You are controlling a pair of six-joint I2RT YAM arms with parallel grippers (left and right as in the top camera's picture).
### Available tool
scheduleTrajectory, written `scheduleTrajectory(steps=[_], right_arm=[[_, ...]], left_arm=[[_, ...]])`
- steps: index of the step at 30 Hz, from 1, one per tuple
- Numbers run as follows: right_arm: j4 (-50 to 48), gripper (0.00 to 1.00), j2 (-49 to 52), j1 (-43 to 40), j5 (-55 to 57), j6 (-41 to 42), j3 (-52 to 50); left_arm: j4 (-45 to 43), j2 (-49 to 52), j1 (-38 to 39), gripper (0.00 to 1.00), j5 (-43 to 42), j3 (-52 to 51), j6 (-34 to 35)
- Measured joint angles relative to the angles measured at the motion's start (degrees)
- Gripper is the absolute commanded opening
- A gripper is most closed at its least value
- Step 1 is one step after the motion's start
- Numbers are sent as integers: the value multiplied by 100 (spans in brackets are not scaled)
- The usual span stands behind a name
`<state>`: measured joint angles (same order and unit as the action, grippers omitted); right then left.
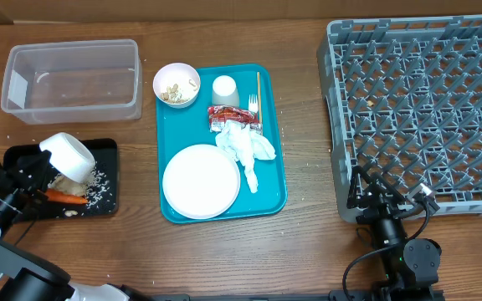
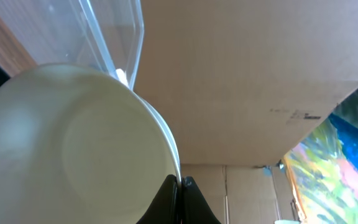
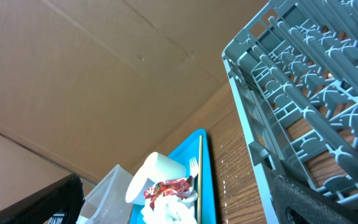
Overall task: Sort waste into correct bins and load items into the dishwasher rack
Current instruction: 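Lift the rice bowl over the black tray and tip out the rice, then return the emptied bowl to the teal tray with the left gripper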
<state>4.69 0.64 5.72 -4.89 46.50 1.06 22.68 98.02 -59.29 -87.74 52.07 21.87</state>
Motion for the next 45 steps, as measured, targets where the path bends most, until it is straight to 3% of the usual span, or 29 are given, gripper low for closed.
scheduleTrajectory(steps=[12, 19, 25, 29, 33, 38, 40, 45], right_arm=[[2, 100, 0, 0, 0, 0, 0], [2, 100, 0, 0, 0, 0, 0], [0, 100, 0, 2, 0, 0, 0], [4, 100, 0, 0, 0, 0, 0], [2, 100, -2, 0, 0, -2, 0], [0, 100, 0, 0, 0, 0, 0], [0, 100, -2, 0, 0, 2, 0], [-2, 100, 0, 2, 0, 0, 0]], left_arm=[[225, -87, 7, 4, -109, 2, -111], [195, -1954, 529, 4, 251, -4, -127], [463, -3744, 2188, 4, 2693, -2, -37], [354, -4076, 3473, 6, 4817, -11, 17], [-358, -3794, 5160, 7, 6509, -11, -232], [-1080, -3056, 6686, 8, 7366, -9, -802], [-1276, -2498, 7381, 11, 8078, -9, -994], [-1609, -1185, 7928, 11, 9296, -9, -1204]])
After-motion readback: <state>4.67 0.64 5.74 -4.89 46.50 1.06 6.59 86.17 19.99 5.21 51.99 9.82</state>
